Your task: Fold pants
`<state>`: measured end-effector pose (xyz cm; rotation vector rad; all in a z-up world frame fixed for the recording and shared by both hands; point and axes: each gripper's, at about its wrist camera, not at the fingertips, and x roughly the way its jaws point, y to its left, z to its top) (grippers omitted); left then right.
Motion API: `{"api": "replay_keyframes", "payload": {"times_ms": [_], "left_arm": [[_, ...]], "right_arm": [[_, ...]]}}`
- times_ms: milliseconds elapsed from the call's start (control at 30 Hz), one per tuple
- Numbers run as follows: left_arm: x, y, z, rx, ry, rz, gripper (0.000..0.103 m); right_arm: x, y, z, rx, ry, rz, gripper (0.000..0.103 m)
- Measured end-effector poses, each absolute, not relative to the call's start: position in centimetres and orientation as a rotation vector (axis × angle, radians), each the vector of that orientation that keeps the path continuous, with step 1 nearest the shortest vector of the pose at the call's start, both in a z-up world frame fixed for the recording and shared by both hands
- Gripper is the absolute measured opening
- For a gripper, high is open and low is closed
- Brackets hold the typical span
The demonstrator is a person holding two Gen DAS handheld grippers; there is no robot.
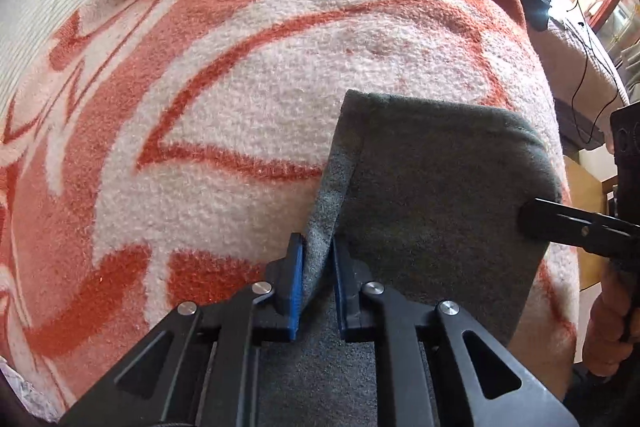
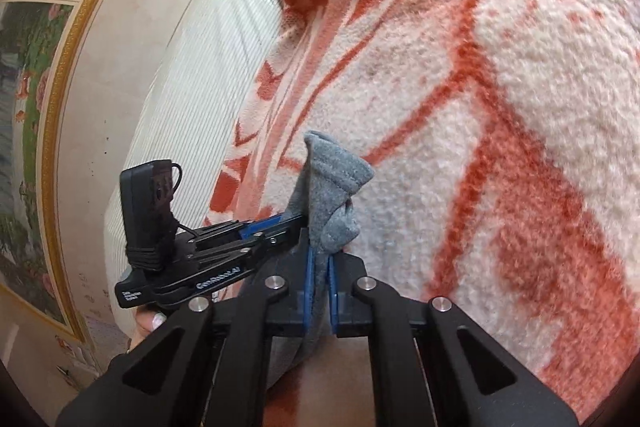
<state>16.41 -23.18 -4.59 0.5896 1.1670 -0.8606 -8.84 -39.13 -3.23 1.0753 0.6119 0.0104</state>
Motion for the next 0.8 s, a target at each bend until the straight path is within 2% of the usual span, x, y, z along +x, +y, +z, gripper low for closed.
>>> {"api": "replay_keyframes", "payload": {"times_ms": [533, 800], "left_arm": [[15.5, -12.4, 4.1, 0.231, 0.988, -0.868, 0.007], [13.6, -4.0, 4.4, 0.117, 0.943, -0.776, 0.006]], "right_arm": [[-6.1, -29.9, 5.5, 0.896, 0.542, 0.332, 0.007], [-3.3, -20.6, 5.2, 0.861, 0.640, 0.583, 0.007]]}}
